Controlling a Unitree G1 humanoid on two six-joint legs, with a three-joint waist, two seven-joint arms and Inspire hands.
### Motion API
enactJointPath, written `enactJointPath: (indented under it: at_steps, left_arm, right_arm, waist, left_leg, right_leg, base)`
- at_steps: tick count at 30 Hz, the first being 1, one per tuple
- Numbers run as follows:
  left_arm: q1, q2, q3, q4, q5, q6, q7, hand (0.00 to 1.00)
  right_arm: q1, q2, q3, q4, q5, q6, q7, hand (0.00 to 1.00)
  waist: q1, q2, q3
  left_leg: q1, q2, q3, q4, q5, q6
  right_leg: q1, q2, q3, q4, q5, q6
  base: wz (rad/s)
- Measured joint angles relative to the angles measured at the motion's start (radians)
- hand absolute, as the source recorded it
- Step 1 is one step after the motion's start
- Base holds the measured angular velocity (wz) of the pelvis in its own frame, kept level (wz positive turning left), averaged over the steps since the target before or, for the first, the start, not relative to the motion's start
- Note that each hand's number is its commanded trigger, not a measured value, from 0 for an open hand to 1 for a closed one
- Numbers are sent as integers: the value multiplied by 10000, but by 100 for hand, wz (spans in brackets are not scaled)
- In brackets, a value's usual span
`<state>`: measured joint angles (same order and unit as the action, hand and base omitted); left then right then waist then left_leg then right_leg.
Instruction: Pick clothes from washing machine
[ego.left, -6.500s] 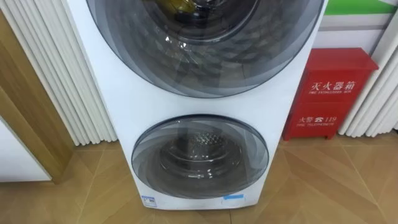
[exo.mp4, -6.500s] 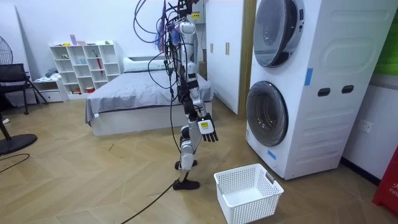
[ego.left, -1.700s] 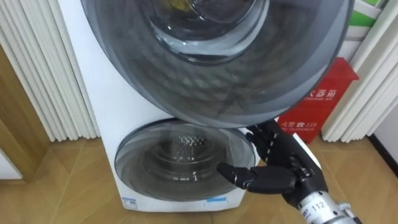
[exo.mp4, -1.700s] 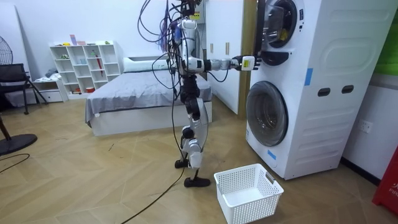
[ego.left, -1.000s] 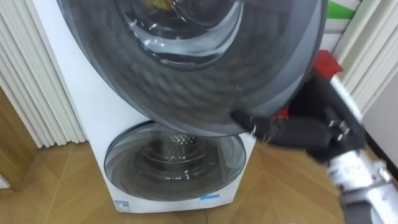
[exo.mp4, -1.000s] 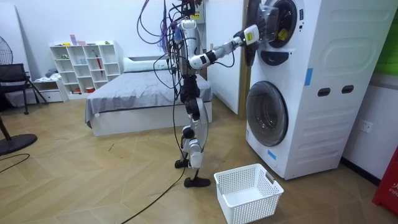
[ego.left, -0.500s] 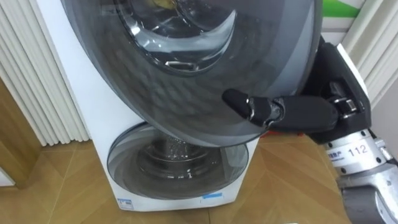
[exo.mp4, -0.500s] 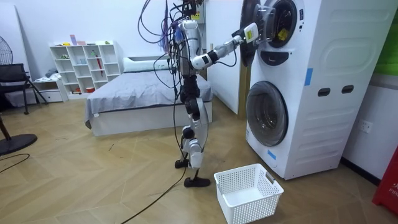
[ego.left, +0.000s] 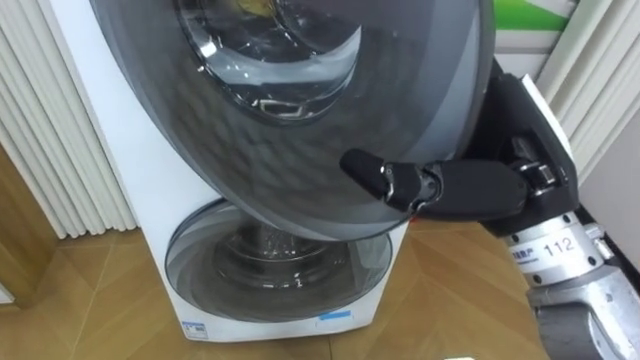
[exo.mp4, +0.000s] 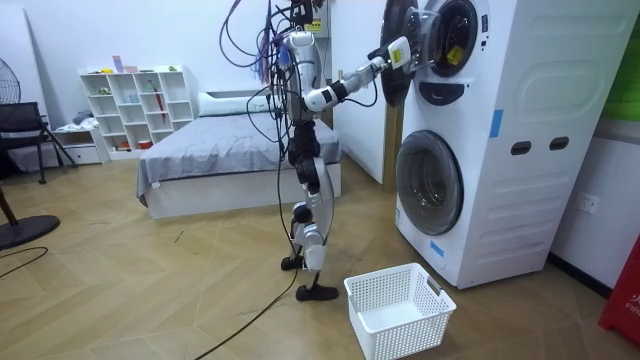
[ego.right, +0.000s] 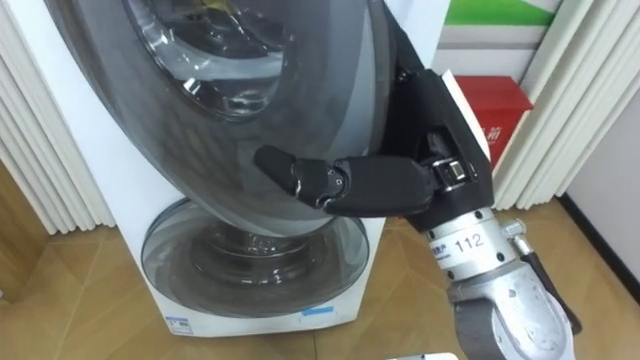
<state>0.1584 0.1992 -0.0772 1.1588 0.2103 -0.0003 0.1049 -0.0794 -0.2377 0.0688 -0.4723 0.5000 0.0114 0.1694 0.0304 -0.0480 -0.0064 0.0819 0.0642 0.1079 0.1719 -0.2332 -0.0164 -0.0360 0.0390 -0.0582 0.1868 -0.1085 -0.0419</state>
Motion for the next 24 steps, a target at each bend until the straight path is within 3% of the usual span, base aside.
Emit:
enactJointPath:
  at_steps: [8,13,19,24]
  left_arm:
    - [-210,211,-646,24,-4,90,-26,0]
    - [-335,316,-966,-3,-3,123,-25,0]
    - [-472,353,-1057,-19,-4,170,-26,0]
    - [-556,357,-1044,-81,-16,170,-23,0]
  right_arm:
    - [10,196,416,4,515,-9,87,0]
    - [78,548,1254,26,524,-420,115,0]
    - [320,700,2218,16,760,-866,373,0]
    - [123,867,3416,203,978,-1011,767,0]
  waist:
    - [7,-41,24]
    - [19,-56,25]
    - [65,-50,26]
    - [1160,-189,16]
  left_leg:
    - [-60,78,-38,88,49,-83]
    - [-143,151,-226,123,129,-207]
    - [-479,202,-871,322,321,-403]
    - [-738,281,-1134,334,733,-652]
  right_leg:
    - [-1,30,-157,-23,49,-86]
    - [6,87,-298,-6,82,-205]
    - [-2,-9,-940,50,-48,-275]
    - [-239,-94,-1507,363,-276,-580]
  base:
    - [1]
    - [8]
    - [30]
    - [32]
